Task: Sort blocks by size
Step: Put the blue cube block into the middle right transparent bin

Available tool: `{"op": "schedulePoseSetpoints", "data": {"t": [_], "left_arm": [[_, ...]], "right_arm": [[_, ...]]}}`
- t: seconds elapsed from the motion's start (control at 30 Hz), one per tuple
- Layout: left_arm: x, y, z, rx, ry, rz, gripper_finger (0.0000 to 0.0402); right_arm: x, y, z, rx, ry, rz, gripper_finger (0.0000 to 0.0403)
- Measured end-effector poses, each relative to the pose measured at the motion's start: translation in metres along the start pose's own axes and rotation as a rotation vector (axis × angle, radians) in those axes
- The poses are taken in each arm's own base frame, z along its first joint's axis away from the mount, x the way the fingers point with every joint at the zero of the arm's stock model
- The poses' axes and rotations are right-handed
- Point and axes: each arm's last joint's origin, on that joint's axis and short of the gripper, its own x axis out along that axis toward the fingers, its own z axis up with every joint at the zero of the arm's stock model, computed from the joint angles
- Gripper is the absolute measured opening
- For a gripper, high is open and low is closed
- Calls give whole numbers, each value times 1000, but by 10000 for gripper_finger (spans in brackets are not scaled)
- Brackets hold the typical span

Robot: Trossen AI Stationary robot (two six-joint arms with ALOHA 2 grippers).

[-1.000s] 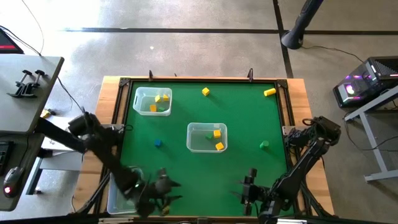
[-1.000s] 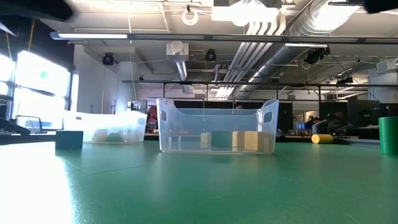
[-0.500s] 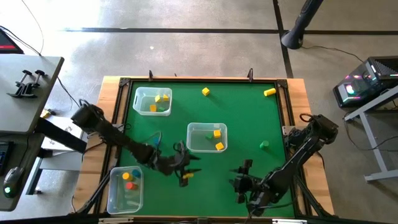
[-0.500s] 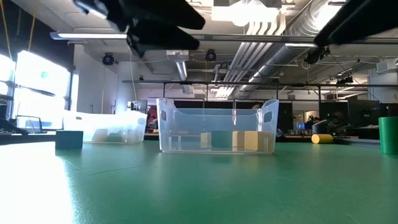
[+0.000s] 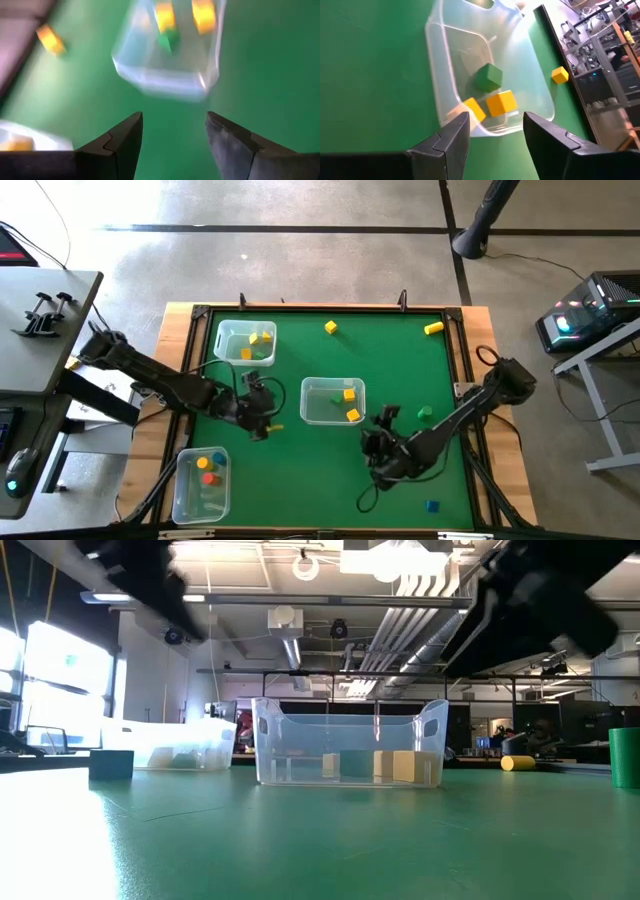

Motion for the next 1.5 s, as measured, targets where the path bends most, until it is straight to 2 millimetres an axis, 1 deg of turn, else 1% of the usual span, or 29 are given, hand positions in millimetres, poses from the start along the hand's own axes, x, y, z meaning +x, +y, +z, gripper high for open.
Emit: {"op": "schedulePoseSetpoints", "data": {"t": [0.1,0.17,0.33,0.5,0.6,0.73,0.87,1.03,1.17,1.27,1.37,1.5], "left_arm": [[0,2,-16,1,180,-43,200],[2,3,-21,-29,238,-45,202],[10,4,-38,-32,302,-37,227],[21,11,-54,-60,368,3,265],[28,16,-62,-60,403,-7,282],[38,21,-74,-31,431,-29,288],[46,23,-84,26,419,-47,287],[52,23,-86,40,386,-97,280],[56,20,-90,24,374,-148,262],[57,20,-95,11,389,-145,238],[57,20,-95,3,388,-142,210],[57,20,-95,2,387,-141,164]], "right_arm": [[7,-4,3,-3,13,-2,181],[9,-4,4,1,23,15,181],[5,0,4,22,14,51,181],[-6,8,3,17,-19,81,181],[-9,10,2,12,-27,89,181],[-9,10,2,18,-31,92,181],[-9,10,2,20,-31,92,181],[-11,11,2,18,-35,97,181],[-17,15,-1,-8,-46,109,181],[-27,19,-6,-44,-55,122,181],[-39,21,-12,-59,-59,136,181],[-59,16,-21,-29,-75,141,181]]}}
